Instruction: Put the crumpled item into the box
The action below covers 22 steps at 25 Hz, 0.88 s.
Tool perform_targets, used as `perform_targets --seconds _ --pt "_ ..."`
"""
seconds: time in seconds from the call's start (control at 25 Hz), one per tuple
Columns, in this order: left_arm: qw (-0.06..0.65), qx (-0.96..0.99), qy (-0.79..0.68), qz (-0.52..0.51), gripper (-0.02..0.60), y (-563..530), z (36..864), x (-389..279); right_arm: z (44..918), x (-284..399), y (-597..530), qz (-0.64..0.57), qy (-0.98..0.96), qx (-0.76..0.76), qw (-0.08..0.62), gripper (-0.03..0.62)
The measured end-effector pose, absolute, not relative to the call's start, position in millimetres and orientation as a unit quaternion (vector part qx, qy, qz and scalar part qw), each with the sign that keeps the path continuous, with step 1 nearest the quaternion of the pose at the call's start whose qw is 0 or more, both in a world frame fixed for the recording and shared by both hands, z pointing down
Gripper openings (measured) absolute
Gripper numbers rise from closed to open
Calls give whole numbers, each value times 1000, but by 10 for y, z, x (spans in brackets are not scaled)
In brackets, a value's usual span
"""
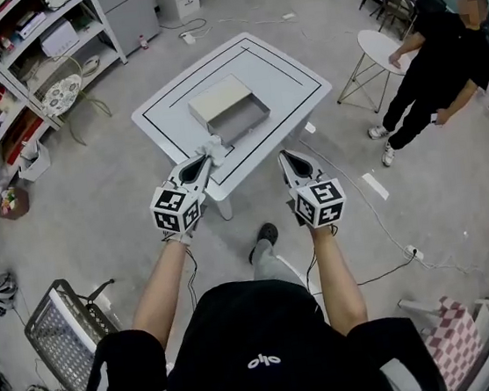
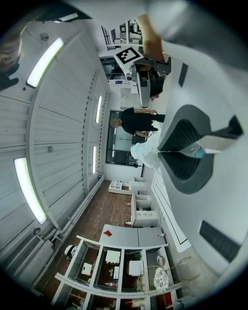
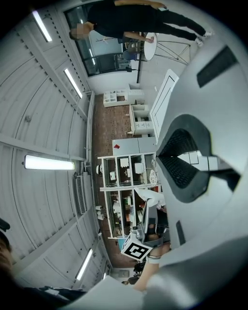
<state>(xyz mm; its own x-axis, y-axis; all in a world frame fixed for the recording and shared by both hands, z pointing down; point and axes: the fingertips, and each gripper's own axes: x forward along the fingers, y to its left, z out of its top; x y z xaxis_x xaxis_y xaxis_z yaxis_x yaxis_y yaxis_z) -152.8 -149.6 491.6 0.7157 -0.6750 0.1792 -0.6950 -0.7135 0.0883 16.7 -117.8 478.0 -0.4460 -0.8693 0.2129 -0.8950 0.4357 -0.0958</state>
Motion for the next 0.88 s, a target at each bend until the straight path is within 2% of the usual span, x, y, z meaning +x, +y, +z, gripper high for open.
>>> perform_targets --seconds 0.48,0.88 --pt "102 911 -391 86 11 -2808 5110 -955 4854 724 -2627 125 -855 498 73 9" --pt "119 898 -414 90 11 -3367 5306 -661 5013 1139 -3263 131 -865 478 78 9"
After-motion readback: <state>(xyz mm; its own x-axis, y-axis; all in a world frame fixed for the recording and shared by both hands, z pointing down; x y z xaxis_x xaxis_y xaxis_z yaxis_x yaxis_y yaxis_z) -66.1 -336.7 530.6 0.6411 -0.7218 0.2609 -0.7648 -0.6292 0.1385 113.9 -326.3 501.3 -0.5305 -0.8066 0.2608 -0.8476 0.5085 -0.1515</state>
